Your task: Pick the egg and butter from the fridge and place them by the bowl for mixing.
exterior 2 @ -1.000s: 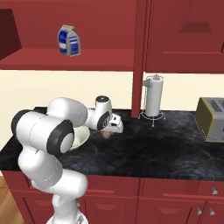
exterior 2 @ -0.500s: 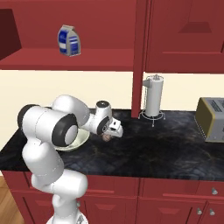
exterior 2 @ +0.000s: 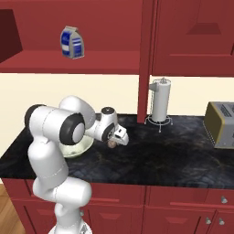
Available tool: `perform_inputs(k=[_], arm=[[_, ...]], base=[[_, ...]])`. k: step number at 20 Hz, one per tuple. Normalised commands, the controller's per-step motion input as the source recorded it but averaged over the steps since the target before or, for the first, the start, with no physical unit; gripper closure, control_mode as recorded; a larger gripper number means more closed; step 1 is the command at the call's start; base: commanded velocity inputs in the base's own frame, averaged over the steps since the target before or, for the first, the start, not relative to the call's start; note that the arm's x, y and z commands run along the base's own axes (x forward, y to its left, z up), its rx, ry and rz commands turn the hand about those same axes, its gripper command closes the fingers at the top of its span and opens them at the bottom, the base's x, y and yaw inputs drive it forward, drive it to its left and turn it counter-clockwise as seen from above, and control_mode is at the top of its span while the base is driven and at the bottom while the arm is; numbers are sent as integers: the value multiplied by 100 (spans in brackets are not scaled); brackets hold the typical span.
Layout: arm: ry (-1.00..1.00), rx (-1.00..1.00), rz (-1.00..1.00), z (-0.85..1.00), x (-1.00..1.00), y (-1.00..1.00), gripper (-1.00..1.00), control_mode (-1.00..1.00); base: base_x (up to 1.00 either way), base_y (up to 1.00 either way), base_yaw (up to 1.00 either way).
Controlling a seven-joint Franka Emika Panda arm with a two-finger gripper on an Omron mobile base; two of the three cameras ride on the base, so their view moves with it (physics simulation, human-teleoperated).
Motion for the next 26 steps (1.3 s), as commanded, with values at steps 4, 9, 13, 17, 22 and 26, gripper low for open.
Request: perform_inputs(k=[4,9,13,17,22,26], arm=[[0,1,-3,-21,5,0,-100,-100],[-1,4,-1,-9,2,0,-100,-100],[-9,3,0,20,-1,4,-100,-100],[-4,0,-3,44,-8,20,-100,-100],[-4,-3,-6,60,-27,18,-100,-100],[-14,-5,-2,63,-38,23,-100,-100]], base=[[0,0,0],[0,0,0],[0,0,0],[0,0,0],[0,0,0],[0,0,0]])
